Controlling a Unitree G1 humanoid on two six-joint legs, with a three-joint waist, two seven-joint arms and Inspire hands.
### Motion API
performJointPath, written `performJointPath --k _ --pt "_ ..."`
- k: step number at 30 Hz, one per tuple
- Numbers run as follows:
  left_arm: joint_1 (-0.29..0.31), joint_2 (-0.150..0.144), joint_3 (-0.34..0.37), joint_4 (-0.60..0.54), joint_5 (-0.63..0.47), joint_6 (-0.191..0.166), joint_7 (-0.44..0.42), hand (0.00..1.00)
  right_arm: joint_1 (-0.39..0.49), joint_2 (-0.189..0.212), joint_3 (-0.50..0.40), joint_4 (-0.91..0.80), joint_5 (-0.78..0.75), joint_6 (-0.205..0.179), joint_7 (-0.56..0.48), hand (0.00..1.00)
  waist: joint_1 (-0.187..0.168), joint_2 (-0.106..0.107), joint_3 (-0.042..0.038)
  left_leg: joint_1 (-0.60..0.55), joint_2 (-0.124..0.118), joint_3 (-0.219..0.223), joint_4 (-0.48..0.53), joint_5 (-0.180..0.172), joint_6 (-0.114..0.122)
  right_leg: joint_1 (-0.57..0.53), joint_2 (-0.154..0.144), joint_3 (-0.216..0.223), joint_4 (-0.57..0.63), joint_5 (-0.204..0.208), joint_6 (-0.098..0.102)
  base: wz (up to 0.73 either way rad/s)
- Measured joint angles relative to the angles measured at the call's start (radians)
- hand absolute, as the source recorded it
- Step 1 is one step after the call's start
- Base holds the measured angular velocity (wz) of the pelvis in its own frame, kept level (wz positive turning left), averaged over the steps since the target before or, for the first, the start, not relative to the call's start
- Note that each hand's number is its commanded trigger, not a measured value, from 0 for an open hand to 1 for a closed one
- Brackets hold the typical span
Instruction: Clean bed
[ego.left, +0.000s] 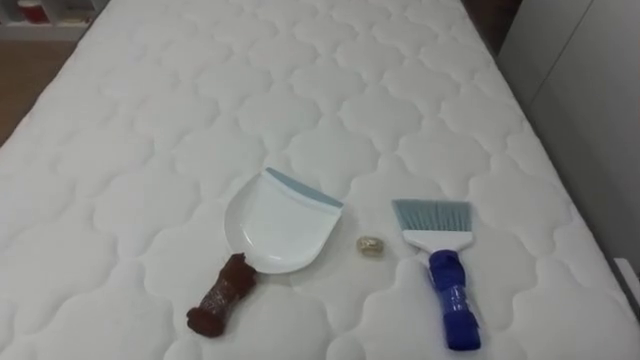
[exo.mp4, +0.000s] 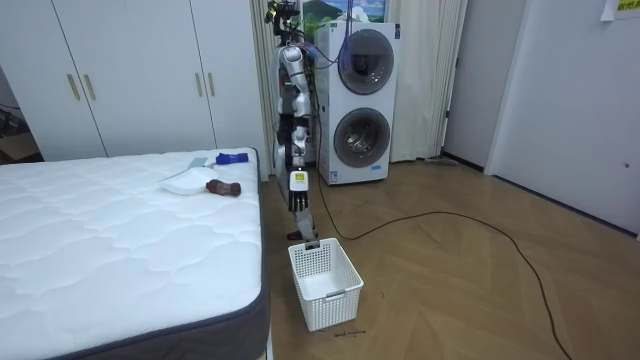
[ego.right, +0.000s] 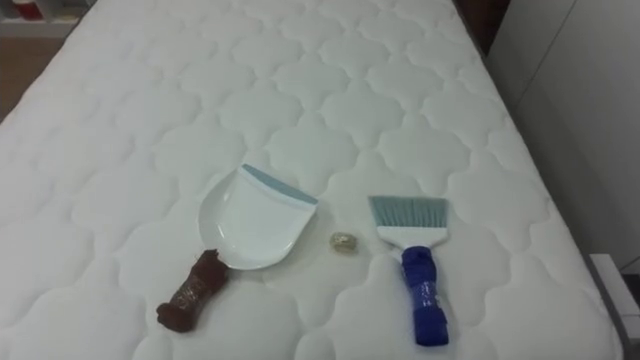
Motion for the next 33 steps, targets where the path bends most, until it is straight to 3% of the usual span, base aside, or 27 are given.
performJointPath --k 5,7,9,12,16,18,23,33 --pt "-0.001 -0.002 0.022 -0.122 0.044 -0.078 0.089 0.0 -0.008 -0.004 -0.013 -0.011 0.003 -0.068 -0.021 0.0 0.0 0.003 -0.0008 -0.01 0.0 -0.001 0.0 0.0 0.0 -0.007 0.0 -0.006 -0.001 0.0 0.0 0.02" --pt "-0.002 -0.001 0.025 -0.206 0.092 -0.09 0.12 0.0 -0.007 -0.006 -0.012 -0.022 0.002 -0.086 -0.024 0.0 -0.001 0.006 -0.0002 -0.015 0.0 -0.002 0.004 0.0 0.0 -0.012 -0.001 -0.008 -0.001 0.001 0.0 0.0" --pt "-0.013 0.003 0.025 -0.301 0.148 -0.144 0.157 0.0 -0.012 -0.013 -0.013 -0.024 0.002 -0.114 -0.025 0.0 0.009 0.004 -0.0004 -0.022 0.0 -0.001 0.006 0.0 0.0 -0.019 -0.001 -0.014 0.0 0.002 0.0 0.0" --pt "-0.036 0.005 0.021 -0.363 0.162 -0.193 0.196 0.0 -0.015 -0.023 -0.012 -0.024 0.008 -0.141 -0.022 0.0 0.01 0.003 -0.0018 -0.024 0.0 0.001 0.004 0.0 0.0 -0.019 -0.003 -0.014 0.0 0.003 0.0 -0.03" --pt "-0.048 0.012 0.002 -0.469 0.178 -0.203 0.235 0.0 -0.013 -0.033 -0.013 -0.024 0.044 -0.151 -0.018 0.0 0.004 0.003 0.0003 -0.028 0.0 0.001 0.005 0.0 0.0 -0.021 -0.001 -0.006 -0.004 0.006 0.0 0.0" --pt "-0.064 0.021 -0.021 -0.488 0.191 -0.245 0.273 0.0 -0.013 -0.033 -0.012 -0.024 0.08 -0.16 -0.017 0.0 -0.004 0.004 0.0012 -0.029 0.0 0.001 0.003 0.0 0.0 -0.019 0.0 -0.006 -0.004 0.006 0.0 0.0" --pt "-0.094 0.026 -0.064 -0.485 0.196 -0.28 0.298 0.0 -0.016 -0.033 -0.012 -0.03 0.12 -0.185 0.007 0.0 -0.027 -0.002 0.0032 -0.029 0.001 -0.003 0.002 0.0 0.0 -0.019 0.0 -0.005 -0.003 0.006 0.0 0.0" --pt "-0.126 0.042 -0.106 -0.456 0.195 -0.298 0.3 0.0 -0.007 -0.034 -0.013 -0.068 0.143 -0.193 0.023 0.0 -0.068 -0.001 0.0022 -0.048 0.001 0.009 0.008 0.0 0.0 -0.045 -0.001 -0.002 -0.003 0.012 0.0 -0.04"
